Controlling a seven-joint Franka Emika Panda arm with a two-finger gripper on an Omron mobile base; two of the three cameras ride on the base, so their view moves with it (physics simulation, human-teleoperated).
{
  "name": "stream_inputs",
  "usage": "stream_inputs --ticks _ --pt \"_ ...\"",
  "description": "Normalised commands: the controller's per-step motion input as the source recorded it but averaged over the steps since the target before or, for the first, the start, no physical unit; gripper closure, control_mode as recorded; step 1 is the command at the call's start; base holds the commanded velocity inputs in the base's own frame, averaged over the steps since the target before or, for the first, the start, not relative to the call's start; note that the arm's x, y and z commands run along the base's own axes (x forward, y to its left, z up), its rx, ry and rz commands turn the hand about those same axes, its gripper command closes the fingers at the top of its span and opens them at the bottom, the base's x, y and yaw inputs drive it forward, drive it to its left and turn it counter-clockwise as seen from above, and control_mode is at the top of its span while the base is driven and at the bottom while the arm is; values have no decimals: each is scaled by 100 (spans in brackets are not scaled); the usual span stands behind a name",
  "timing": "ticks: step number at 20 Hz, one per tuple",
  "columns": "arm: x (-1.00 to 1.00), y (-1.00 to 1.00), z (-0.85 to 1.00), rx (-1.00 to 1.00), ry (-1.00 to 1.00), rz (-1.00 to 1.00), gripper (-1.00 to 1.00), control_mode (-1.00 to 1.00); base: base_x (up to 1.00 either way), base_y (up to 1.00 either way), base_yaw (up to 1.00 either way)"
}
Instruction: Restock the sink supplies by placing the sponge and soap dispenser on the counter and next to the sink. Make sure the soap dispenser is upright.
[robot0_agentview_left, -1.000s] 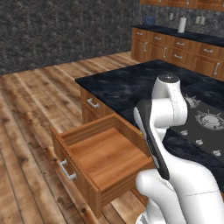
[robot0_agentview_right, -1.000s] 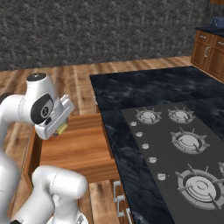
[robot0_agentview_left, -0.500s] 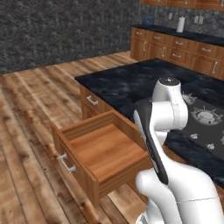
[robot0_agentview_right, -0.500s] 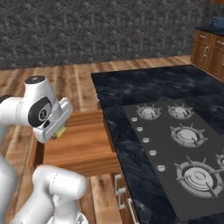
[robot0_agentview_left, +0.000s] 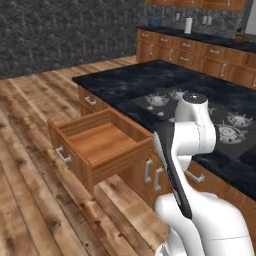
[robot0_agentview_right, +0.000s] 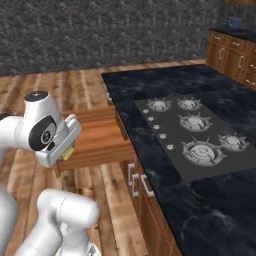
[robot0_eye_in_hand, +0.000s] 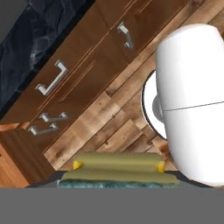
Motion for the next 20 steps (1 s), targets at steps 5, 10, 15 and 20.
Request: stream_inputs --ticks 5,10,15,20 --pt "0 0 0 0 0 0 100 100 -100 0 -35" --pt "0 0 0 0 0 0 100 100 -100 -4 -37" --pt "0 0 0 0 0 0 100 100 -100 -34 -45" --pt "0 0 0 0 0 0 100 100 -92 -71 -47"
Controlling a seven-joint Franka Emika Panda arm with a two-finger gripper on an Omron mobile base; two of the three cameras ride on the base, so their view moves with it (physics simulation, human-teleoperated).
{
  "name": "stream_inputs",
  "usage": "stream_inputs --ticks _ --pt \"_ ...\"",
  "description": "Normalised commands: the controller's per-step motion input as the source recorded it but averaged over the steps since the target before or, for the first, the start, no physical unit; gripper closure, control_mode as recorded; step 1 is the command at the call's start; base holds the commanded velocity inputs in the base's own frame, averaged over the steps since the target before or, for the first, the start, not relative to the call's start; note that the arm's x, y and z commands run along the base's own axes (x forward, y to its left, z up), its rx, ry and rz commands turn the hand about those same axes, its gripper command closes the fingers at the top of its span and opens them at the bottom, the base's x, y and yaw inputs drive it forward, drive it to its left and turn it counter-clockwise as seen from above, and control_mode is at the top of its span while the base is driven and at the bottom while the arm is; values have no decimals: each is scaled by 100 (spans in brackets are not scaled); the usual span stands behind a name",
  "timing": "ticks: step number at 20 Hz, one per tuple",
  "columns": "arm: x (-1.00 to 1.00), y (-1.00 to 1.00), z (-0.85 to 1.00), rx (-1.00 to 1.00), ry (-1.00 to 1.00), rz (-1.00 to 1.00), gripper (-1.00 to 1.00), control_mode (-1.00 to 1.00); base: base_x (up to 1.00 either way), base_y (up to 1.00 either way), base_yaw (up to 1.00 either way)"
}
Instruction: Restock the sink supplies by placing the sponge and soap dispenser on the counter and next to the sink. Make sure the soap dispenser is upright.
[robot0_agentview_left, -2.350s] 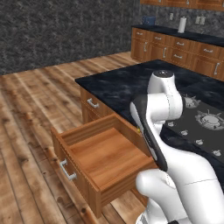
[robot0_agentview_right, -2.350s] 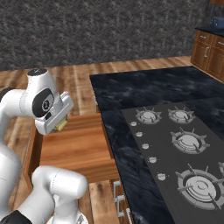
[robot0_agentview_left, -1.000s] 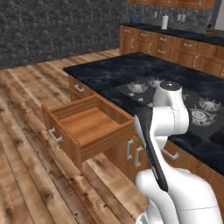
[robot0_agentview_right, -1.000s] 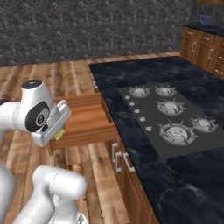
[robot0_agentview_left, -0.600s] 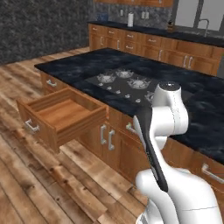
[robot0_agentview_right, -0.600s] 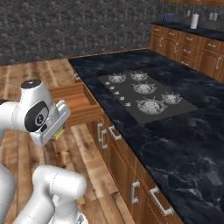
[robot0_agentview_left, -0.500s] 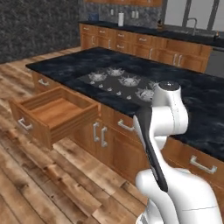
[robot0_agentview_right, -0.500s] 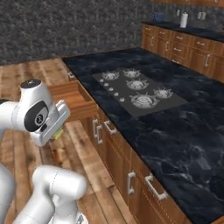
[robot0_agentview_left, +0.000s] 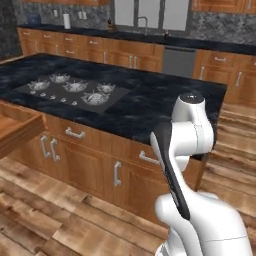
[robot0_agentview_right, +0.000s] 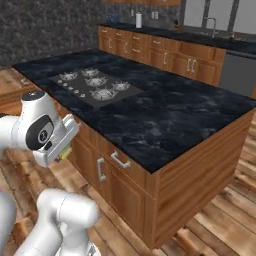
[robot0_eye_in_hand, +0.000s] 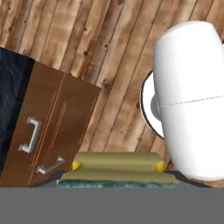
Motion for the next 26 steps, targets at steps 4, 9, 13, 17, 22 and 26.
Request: stream_inputs --ticks 4,9,13,17,22,26 --pt "0 0 0 0 0 0 100 100 -9 -100 -52" --pt "0 0 0 0 0 0 100 100 19 -100 -52" --pt "0 0 0 0 0 0 100 100 44 -100 -47" --pt "0 0 0 0 0 0 100 100 79 -75 -38" --pt "0 0 0 0 0 0 100 100 100 -22 -23" --pt "0 0 0 0 0 0 100 100 100 0 -11"
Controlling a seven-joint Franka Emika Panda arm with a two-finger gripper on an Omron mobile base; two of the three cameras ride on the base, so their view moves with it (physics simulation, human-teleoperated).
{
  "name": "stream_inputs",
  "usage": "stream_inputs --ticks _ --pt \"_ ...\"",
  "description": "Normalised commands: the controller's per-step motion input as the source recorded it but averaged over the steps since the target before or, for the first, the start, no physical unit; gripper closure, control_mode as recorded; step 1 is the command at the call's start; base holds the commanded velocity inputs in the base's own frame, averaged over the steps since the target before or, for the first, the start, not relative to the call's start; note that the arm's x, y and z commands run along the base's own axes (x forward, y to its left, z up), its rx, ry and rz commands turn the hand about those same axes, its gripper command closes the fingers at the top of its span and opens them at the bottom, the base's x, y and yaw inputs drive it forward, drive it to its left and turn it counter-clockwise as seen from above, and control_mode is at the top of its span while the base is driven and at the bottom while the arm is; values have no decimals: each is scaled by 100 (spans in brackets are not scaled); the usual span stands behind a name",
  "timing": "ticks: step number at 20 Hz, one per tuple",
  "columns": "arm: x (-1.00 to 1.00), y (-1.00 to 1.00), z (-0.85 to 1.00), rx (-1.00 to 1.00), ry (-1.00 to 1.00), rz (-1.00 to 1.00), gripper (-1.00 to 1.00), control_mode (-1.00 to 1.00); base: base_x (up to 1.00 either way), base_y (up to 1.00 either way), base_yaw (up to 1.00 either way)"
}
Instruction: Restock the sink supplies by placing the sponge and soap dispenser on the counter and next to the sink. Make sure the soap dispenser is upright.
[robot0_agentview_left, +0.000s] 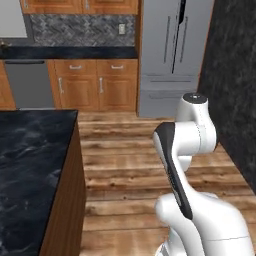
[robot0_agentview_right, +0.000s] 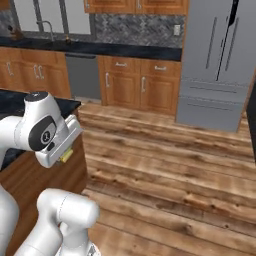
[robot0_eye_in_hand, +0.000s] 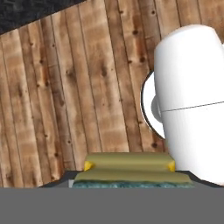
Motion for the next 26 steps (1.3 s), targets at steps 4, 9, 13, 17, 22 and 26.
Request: stream_inputs --ticks 4,9,13,17,22,26 --pt "0 0 0 0 0 0 100 100 100 0 -9" --pt "0 0 0 0 0 0 100 100 100 3 -7" --pt "0 0 0 0 0 0 100 100 100 13 -5" --pt "0 0 0 0 0 0 100 100 100 25 -5" --pt "0 0 0 0 0 0 100 100 100 32 -6" --pt "0 0 0 0 0 0 100 100 100 50 -8"
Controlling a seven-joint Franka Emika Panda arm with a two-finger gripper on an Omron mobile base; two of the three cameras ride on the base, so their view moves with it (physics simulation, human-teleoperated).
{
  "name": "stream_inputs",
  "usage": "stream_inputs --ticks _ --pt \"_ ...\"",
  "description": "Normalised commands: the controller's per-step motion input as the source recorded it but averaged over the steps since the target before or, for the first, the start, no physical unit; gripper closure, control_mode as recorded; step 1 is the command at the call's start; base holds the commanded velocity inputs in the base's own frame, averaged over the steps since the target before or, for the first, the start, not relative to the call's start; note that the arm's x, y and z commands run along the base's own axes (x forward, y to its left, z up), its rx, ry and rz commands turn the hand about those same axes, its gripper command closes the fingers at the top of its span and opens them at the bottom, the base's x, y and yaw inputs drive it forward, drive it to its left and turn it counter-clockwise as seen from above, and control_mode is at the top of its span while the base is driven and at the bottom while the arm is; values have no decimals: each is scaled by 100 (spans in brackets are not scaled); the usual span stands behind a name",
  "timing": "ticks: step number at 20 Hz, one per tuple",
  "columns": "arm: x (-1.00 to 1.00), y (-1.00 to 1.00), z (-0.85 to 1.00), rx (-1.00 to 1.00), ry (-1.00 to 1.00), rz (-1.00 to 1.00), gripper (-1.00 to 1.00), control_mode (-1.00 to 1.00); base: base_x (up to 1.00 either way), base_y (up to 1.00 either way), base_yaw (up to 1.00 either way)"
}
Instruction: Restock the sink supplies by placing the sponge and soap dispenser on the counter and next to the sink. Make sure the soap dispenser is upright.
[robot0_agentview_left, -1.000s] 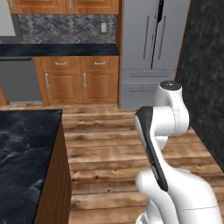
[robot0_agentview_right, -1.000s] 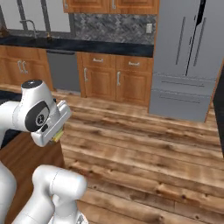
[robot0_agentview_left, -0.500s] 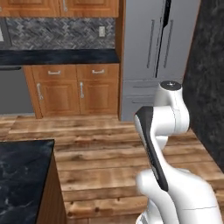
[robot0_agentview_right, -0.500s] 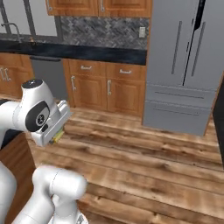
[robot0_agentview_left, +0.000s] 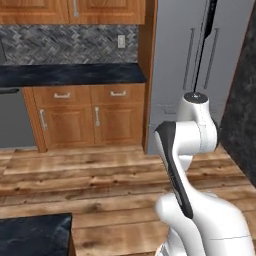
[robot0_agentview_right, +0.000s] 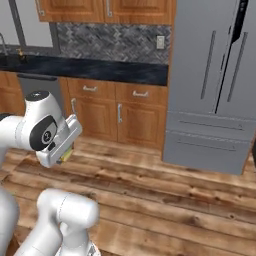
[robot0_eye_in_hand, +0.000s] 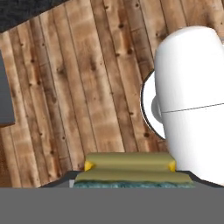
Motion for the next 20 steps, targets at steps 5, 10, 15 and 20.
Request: stream_inputs --ticks 5,10,15,20 --pt "0 0 0 0 0 0 100 100 100 65 -10" --pt "0 0 0 0 0 0 100 100 100 62 -6" --pt "0 0 0 0 0 0 100 100 100 7 1" --pt "0 0 0 0 0 0 100 100 100 47 2"
